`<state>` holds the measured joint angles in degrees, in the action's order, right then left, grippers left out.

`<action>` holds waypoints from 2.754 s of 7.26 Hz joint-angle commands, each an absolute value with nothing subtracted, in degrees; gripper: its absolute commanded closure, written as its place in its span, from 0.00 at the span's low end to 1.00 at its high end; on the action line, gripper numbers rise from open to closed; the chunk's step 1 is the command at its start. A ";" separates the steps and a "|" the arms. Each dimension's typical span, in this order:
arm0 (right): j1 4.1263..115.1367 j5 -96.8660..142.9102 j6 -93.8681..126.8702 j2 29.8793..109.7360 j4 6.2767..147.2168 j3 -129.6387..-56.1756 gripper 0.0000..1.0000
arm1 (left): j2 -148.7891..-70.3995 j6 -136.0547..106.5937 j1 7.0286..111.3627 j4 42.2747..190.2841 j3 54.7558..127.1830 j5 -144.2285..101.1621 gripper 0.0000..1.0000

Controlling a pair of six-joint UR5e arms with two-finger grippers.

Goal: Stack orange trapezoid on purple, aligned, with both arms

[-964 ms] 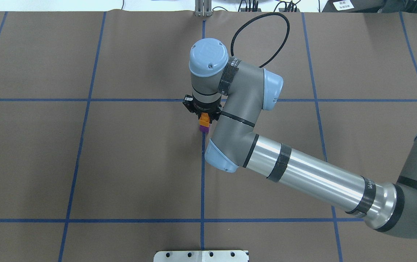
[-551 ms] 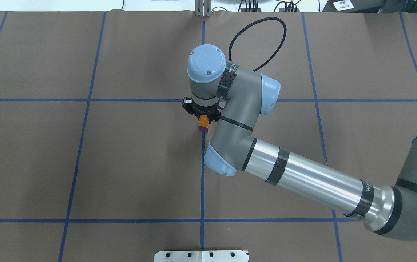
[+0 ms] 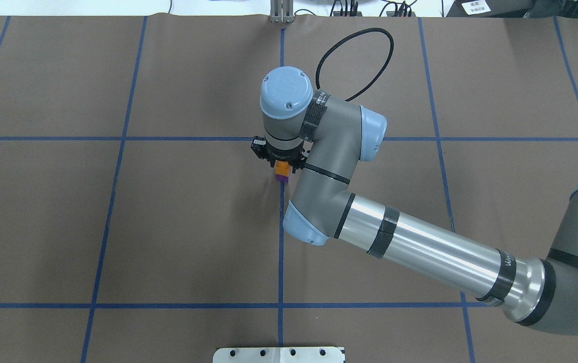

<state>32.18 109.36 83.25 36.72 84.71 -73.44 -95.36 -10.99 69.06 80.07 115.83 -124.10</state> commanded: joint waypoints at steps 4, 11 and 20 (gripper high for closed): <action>35.32 111.44 82.80 40.75 90.56 -89.73 0.00 | -95.27 -10.38 71.62 79.98 115.14 -128.37 0.00; 70.28 131.05 18.73 75.44 99.58 -104.33 0.00 | -85.99 13.09 90.09 82.17 102.66 -133.87 0.00; 91.85 137.99 -5.45 88.94 99.58 -96.33 0.00 | -85.78 13.36 95.27 83.32 98.17 -129.64 0.00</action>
<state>91.39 137.63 -5.24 88.29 99.54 -96.76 -85.86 13.43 95.27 83.40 98.24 -130.08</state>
